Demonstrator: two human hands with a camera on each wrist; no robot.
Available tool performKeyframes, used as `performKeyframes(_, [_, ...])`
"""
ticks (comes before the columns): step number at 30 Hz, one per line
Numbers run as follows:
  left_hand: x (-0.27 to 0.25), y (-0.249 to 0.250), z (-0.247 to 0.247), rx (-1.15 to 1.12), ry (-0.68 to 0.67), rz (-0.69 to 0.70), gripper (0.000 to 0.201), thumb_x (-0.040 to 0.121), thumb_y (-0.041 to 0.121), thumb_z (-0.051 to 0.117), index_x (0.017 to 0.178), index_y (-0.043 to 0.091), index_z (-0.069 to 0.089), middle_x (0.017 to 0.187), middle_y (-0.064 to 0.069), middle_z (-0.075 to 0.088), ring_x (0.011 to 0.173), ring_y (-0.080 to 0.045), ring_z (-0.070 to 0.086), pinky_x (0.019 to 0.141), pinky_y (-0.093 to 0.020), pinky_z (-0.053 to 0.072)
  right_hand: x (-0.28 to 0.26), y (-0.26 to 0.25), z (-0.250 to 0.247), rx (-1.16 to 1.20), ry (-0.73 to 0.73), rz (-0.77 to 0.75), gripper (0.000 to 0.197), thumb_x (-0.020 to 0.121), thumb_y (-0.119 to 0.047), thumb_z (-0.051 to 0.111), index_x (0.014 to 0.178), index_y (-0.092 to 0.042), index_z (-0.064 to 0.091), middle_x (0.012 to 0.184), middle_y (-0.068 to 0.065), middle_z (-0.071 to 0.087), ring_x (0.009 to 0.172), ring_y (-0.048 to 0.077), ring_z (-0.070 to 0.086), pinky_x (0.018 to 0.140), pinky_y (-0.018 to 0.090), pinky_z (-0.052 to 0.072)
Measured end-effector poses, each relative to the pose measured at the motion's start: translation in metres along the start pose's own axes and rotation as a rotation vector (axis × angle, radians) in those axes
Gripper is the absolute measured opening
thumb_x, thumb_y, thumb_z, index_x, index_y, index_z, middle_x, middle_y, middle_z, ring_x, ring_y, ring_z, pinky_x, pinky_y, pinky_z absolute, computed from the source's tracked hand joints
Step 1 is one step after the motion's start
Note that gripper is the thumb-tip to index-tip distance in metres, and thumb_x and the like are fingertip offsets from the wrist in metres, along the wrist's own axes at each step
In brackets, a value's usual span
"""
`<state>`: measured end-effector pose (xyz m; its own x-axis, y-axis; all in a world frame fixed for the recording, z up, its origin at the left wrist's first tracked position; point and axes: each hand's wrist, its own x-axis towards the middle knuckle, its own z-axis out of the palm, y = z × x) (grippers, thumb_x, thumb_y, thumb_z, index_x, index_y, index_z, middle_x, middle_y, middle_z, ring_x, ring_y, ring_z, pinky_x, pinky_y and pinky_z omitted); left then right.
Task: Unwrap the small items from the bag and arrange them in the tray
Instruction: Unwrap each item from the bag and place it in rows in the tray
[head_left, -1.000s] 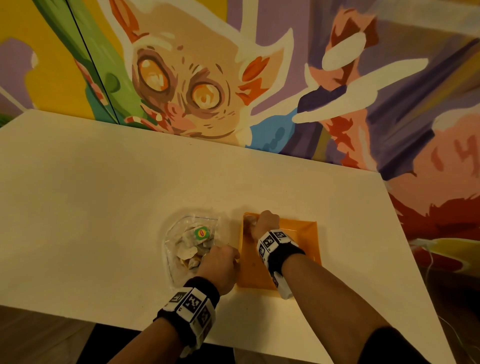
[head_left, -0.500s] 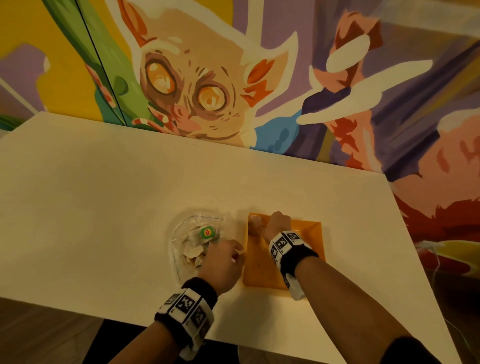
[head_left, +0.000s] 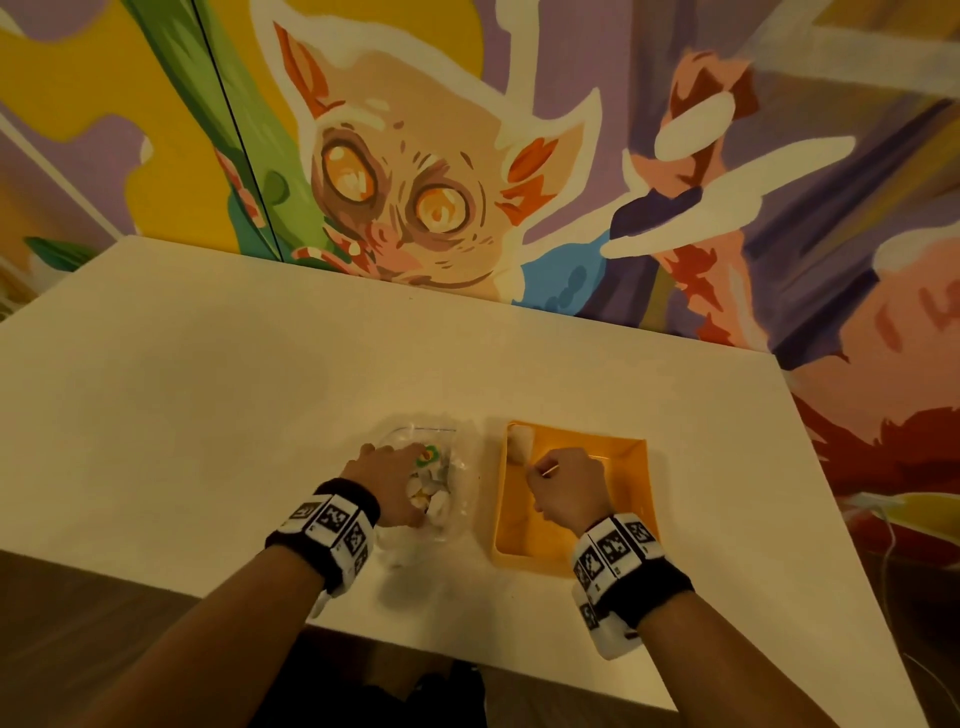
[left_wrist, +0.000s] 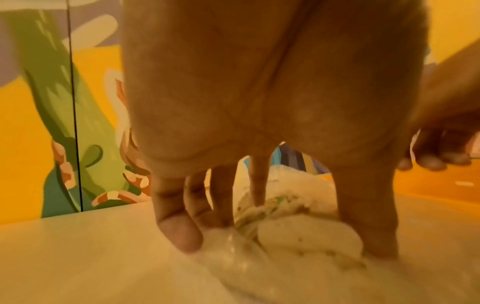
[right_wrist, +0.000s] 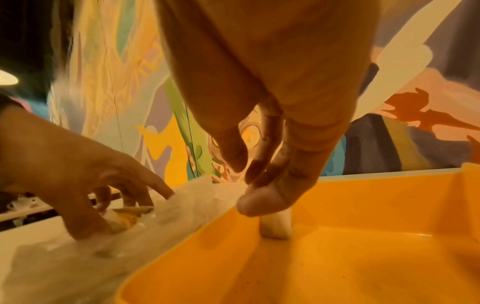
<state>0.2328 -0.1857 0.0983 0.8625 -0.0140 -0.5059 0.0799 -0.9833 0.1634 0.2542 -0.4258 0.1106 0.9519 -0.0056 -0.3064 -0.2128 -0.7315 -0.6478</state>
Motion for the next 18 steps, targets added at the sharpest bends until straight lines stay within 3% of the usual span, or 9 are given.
performKeyframes(4, [-0.005, 0.009, 0.006, 0.05, 0.136, -0.012, 0.067, 0.083, 0.054, 0.06, 0.141, 0.028, 0.038, 0.133, -0.003, 0.054, 0.122, -0.031, 0.042, 0.095, -0.04, 0.041, -0.02, 0.0, -0.004, 0.045, -0.002, -0.026, 0.017, 0.09, -0.029, 0.063, 0.074, -0.027, 0.061, 0.08, 0.005, 0.071, 0.076, 0.019, 0.069, 0.067, 0.037, 0.06])
performKeyframes(9, [-0.01, 0.011, 0.009, -0.171, 0.26, 0.015, 0.025, 0.088, 0.017, 0.055, 0.11, 0.01, 0.066, 0.112, -0.011, 0.066, 0.105, -0.029, 0.057, 0.082, -0.032, 0.044, -0.036, 0.006, -0.012, 0.089, 0.013, -0.029, 0.018, 0.09, -0.027, 0.064, 0.072, -0.027, 0.061, 0.079, 0.002, 0.071, 0.069, 0.018, 0.07, 0.068, 0.037, 0.06])
performKeyframes(15, [-0.019, 0.007, 0.007, -0.373, 0.36, 0.08, 0.019, 0.092, 0.009, 0.052, 0.098, 0.006, 0.07, 0.096, -0.013, 0.07, 0.092, -0.031, 0.063, 0.074, -0.032, 0.046, -0.05, 0.01, -0.017, 0.101, -0.005, -0.041, 0.014, 0.092, -0.025, 0.063, 0.078, -0.02, 0.064, 0.073, 0.002, 0.072, 0.061, 0.015, 0.069, 0.059, 0.029, 0.057])
performKeyframes(18, [-0.021, 0.004, 0.002, -0.506, 0.448, 0.092, 0.017, 0.094, 0.015, 0.056, 0.095, 0.007, 0.072, 0.088, -0.009, 0.07, 0.079, -0.023, 0.058, 0.068, -0.026, 0.038, -0.052, 0.007, -0.016, 0.107, -0.021, -0.054, 0.013, 0.093, -0.024, 0.062, 0.081, -0.018, 0.066, 0.074, 0.002, 0.072, 0.062, 0.015, 0.069, 0.061, 0.029, 0.058])
